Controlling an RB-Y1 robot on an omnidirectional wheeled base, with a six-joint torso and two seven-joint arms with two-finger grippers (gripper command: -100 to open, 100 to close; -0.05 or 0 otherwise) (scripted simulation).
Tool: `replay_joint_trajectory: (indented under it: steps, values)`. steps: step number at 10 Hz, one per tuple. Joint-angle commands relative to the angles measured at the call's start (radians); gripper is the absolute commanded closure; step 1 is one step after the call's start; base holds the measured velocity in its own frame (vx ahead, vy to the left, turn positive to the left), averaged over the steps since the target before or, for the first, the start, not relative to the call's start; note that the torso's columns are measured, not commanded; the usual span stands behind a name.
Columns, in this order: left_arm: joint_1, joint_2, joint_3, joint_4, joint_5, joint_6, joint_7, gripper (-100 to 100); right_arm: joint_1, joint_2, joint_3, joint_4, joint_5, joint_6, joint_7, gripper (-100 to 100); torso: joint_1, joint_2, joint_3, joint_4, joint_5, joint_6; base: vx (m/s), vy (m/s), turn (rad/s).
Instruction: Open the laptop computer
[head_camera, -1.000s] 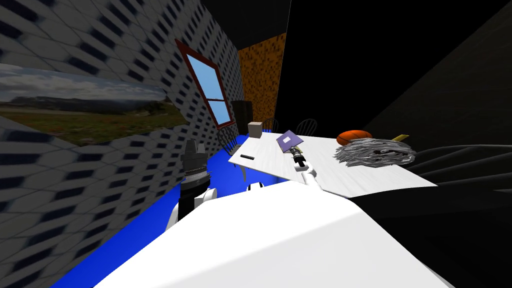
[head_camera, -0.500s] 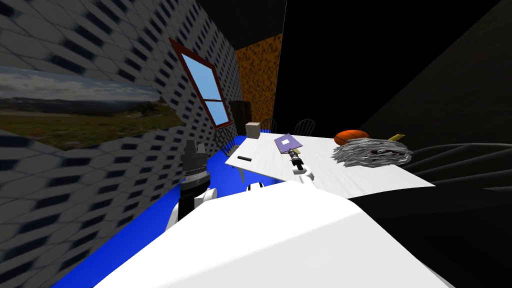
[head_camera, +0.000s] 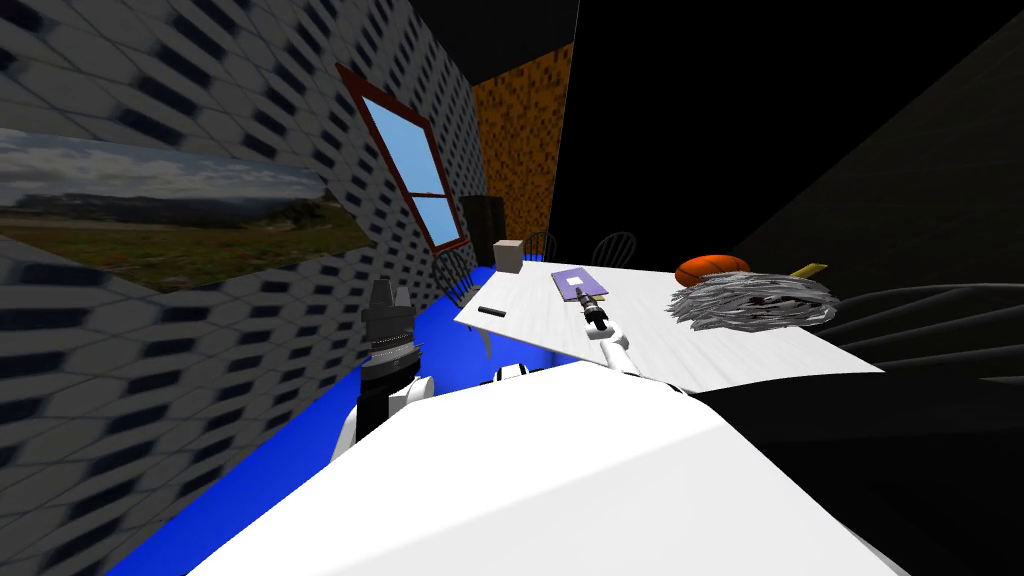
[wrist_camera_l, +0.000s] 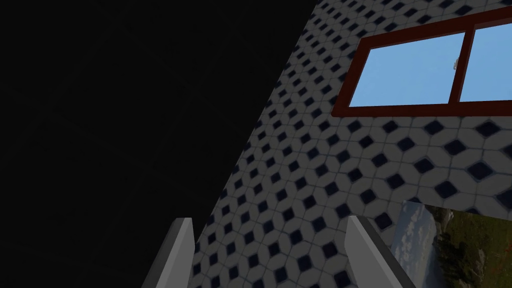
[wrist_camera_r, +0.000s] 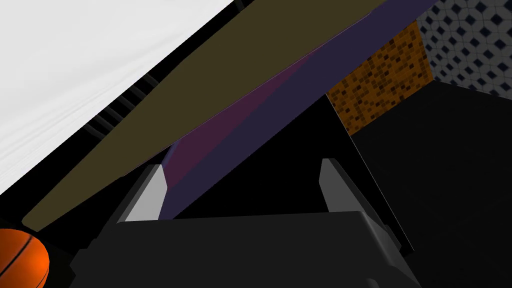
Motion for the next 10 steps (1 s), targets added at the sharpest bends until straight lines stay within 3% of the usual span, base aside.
replay_joint_trajectory:
  steps: [1, 3, 4, 5, 10]
  values:
    - [0.0, 0.0, 0.0, 0.0, 0.0, 0.0, 0.0, 0, -0.031, -0.027, 0.011, -0.011, 0.0, 0.049, -0.014, -100, -0.001, -0.001, -0.001, 0.0, -0.001, 0.0, -0.055, 0.019, 0.023]
    - [0.0, 0.0, 0.0, 0.0, 0.0, 0.0, 0.0, 0, -0.053, -0.05, 0.021, -0.015, 0.0, 0.086, -0.028, -100, -0.001, -0.001, -0.001, -0.001, -0.001, 0.0, -0.062, 0.013, 0.024]
    - [0.0, 0.0, 0.0, 0.0, 0.0, 0.0, 0.0, 0, -0.042, -0.04, 0.018, -0.017, 0.0, 0.073, -0.022, -100, -0.001, 0.0, 0.0, 0.0, -0.001, 0.0, -0.026, 0.004, 0.005]
    - [0.0, 0.0, 0.0, 0.0, 0.0, 0.0, 0.0, 0, -0.043, -0.041, 0.02, -0.019, 0.0, 0.079, -0.025, 0, -0.001, -0.002, -0.001, -0.001, -0.001, 0.0, -0.006, 0.002, -0.001]
    - [0.0, 0.0, 0.0, 0.0, 0.0, 0.0, 0.0, 0, -0.04, -0.039, 0.02, -0.017, 0.0, 0.08, -0.025, 0, -0.001, -0.001, -0.001, -0.001, -0.002, 0.0, 0.0, 0.0, 0.0]
